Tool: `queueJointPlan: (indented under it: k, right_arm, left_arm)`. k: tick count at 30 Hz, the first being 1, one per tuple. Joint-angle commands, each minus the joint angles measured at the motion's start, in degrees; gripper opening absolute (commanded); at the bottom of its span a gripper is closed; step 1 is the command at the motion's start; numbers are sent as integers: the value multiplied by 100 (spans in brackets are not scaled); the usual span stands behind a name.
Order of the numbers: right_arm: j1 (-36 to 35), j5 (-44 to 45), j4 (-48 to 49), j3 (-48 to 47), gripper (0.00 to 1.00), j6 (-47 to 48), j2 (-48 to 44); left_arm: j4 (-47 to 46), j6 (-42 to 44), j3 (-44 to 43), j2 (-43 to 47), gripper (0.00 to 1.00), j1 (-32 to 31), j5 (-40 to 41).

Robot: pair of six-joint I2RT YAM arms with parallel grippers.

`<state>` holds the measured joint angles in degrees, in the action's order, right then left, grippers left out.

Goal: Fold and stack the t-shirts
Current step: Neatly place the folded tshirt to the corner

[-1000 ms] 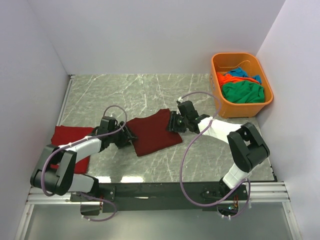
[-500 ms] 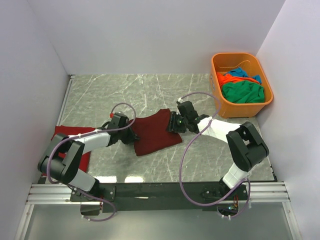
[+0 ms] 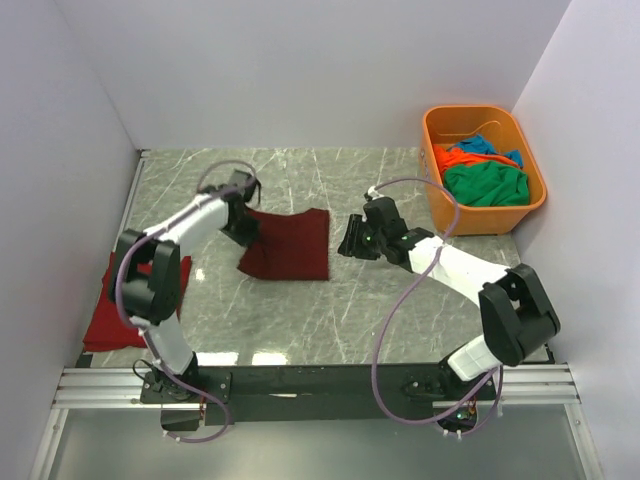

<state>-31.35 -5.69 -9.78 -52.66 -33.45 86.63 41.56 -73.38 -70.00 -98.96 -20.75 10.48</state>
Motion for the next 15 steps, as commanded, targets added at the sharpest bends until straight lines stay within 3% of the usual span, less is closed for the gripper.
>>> queueJointPlan:
  k: [1,8,15]
  right_arm:
    - [-20,191,-120,54,47,-47,-357]
    - [-20,253,-226,230,47,-56,-752]
    - [-29,200,-261,222,47,-56,-911]
  left_arm:
    - [1389,-493,-952,-404,1,631,596]
    - [1635,-431,-1508,-397,1,1775,481]
    - [1663,-194,-1254,288,1,2786,411]
